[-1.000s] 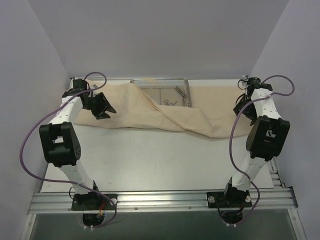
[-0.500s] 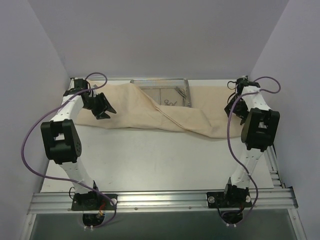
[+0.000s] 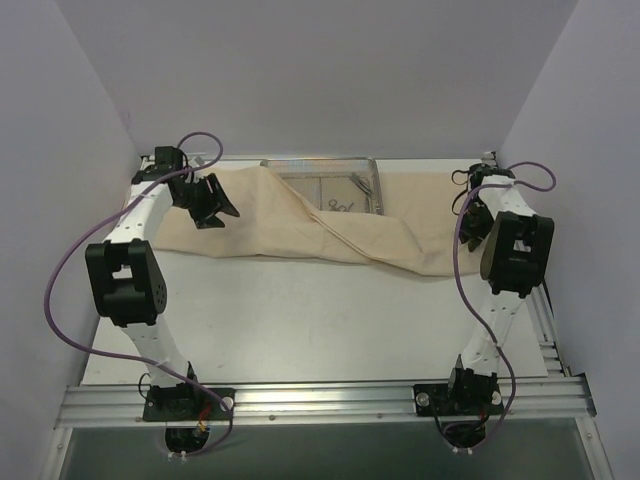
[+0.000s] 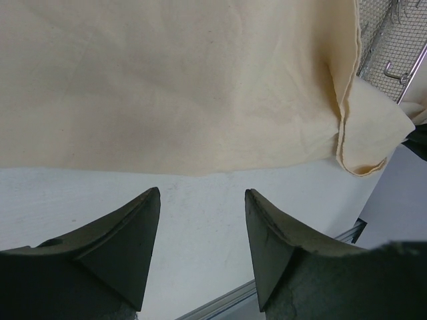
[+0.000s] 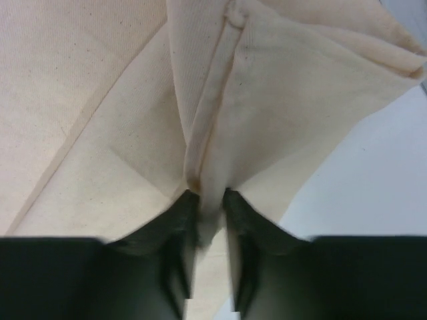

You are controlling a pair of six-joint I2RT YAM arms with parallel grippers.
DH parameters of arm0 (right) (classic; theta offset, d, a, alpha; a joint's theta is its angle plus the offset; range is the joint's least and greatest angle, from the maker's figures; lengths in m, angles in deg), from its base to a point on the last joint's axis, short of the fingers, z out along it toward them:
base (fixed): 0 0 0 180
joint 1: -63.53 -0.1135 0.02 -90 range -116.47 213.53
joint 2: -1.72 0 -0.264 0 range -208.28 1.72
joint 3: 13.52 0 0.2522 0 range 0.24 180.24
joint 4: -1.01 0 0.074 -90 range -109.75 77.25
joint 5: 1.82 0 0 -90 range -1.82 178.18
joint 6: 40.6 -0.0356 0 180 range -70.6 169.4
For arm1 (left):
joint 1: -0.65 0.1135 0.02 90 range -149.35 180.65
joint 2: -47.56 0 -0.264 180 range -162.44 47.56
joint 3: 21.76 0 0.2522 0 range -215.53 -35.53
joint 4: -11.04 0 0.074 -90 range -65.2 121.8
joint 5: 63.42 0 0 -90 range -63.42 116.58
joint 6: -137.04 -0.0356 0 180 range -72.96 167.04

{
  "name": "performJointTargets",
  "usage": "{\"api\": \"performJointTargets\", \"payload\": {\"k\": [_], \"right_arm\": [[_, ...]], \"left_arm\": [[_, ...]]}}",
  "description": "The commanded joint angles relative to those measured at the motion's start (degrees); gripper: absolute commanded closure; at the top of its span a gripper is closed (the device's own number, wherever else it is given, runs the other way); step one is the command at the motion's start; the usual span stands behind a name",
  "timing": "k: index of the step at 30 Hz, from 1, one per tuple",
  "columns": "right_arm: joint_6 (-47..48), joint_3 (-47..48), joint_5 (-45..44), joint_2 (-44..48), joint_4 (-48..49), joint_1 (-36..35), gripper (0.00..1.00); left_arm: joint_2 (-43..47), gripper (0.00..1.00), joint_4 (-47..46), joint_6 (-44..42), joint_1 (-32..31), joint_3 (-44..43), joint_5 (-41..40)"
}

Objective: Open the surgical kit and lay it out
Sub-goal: Open the surgical kit at the center of the board.

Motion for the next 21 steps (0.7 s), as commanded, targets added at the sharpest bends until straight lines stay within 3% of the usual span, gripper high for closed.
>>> {"api": "performJointTargets", "payload": {"k": [1,4,11,21], "right_arm": [[-0.85,-1.93,-0.93,4.17,-1.87,0.00,0.85],[-0.15,-3.34,-0.23,7.16,-1.87,-0.09,0.99],[3.54,-8.87,-0.05,14.27,-0.56,0.00,1.00],[3.81,-10.64,7.68,15.52,4.28,-2.11,1.00]], "left_arm": [[-0.21,0.38,1.35,-0.76,-0.96,-4.36,-0.61],[-0.56,0.39,1.71,-0.50,-1.32,-6.03,-0.79],[-3.98,0.38,-2.32,0.30,-3.84,-9.72,-0.70],[-20.41,0.37,3.29,5.74,-11.32,-36.25,-7.28]]}}
